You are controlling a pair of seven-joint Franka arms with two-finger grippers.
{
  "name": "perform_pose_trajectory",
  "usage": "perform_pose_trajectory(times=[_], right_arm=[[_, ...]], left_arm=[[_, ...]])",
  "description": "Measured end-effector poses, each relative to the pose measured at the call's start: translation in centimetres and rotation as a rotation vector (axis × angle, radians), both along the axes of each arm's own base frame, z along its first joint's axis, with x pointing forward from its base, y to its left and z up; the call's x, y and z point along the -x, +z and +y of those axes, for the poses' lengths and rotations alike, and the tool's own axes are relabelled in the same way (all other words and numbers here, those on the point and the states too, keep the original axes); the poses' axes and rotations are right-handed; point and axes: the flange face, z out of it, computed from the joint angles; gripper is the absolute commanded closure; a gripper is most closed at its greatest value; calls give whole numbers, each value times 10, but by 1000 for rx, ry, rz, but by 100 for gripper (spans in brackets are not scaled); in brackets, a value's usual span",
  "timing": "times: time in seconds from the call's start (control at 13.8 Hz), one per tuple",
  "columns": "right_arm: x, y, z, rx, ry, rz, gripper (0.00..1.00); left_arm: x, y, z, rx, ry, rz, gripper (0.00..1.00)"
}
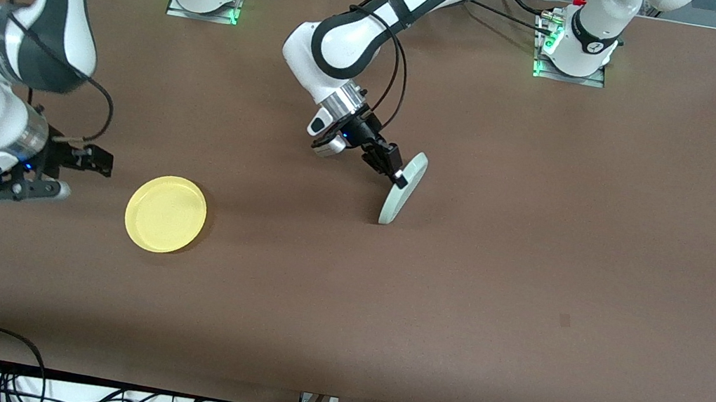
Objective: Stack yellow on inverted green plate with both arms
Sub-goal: 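Lay the green plate upside down while the right gripper grasps the yellow plate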
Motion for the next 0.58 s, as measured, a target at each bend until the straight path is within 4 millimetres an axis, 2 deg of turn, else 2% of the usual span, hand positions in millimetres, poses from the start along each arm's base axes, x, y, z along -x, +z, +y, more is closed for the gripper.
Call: perform_pose_trajectory(times=[0.14, 0.29, 0.36, 0.58], right_arm=[[-13, -47, -2, 8, -1, -12, 0], [-21, -86, -6, 5, -9, -27, 0], [-24, -104, -7, -1, -17, -32, 0], [-27, -147, -9, 0, -19, -37, 0]], left_arm=[[6, 6, -22, 180, 9, 64, 0], [10, -8, -39, 356, 30, 149, 0], [9, -7, -47, 442, 39, 175, 0], [-10, -11, -52, 688, 112, 251, 0]])
